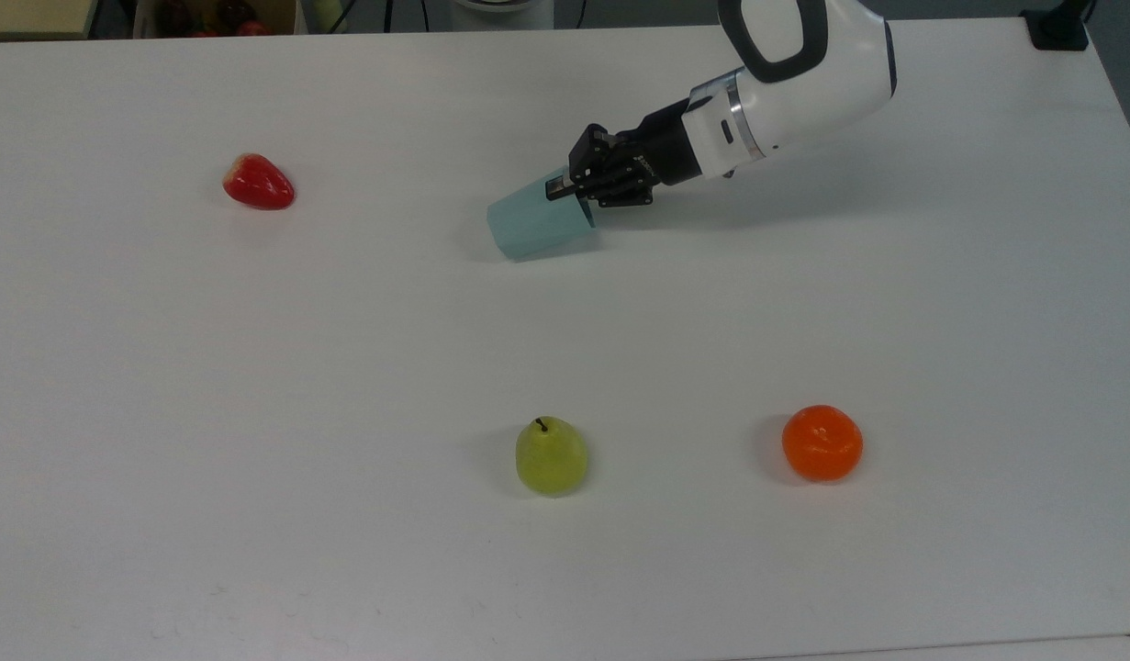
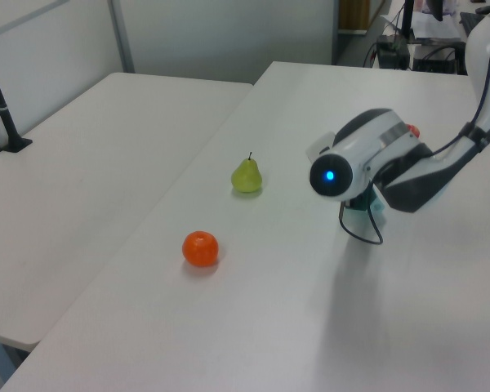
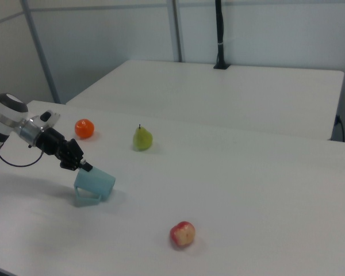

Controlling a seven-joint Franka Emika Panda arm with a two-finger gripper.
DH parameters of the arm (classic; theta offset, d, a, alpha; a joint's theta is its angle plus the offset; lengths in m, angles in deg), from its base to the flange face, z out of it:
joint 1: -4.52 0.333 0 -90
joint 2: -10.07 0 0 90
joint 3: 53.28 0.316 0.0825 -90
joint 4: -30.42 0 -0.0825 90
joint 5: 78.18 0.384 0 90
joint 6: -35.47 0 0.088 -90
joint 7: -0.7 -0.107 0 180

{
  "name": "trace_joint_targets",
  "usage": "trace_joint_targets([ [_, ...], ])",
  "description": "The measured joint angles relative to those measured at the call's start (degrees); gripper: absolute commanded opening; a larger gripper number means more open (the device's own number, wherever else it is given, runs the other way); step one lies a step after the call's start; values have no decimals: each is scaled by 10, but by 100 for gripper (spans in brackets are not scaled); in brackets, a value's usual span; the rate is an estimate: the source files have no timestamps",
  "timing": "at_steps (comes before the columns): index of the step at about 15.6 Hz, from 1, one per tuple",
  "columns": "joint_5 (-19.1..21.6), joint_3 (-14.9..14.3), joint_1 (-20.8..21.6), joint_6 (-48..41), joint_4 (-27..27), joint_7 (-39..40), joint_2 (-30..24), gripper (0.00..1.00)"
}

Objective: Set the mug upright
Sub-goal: 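Close the gripper on the mug's rim and lift it, then rotate the held mug so its base faces the table and lower it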

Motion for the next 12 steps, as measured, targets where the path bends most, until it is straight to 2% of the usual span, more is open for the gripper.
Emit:
trace_joint_targets([
  [5, 61, -1, -35, 0, -11, 85, -40, 0],
  [7, 98, -1, -55, 7, -15, 116, -55, 0],
  [12, 265, -2, -116, 100, -27, 209, -98, 0],
])
